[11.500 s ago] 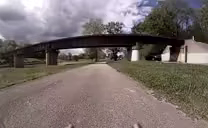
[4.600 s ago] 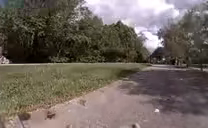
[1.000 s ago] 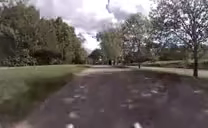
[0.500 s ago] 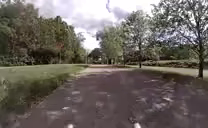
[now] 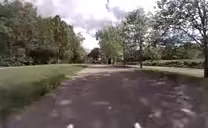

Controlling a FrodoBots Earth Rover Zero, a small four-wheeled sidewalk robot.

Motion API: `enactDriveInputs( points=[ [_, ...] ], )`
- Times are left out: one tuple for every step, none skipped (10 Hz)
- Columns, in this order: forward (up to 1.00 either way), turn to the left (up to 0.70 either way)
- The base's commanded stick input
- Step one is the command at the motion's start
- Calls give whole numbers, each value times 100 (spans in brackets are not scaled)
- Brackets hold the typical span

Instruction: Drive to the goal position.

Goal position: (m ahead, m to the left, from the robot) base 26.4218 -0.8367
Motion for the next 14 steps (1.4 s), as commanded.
enactDriveInputs(
  points=[
    [100,0],
    [100,0],
    [100,0],
    [100,0],
    [100,0],
    [100,7],
    [100,32],
    [100,36],
    [100,0],
    [100,0],
    [100,0],
    [100,0],
    [100,0],
    [100,0]
  ],
)
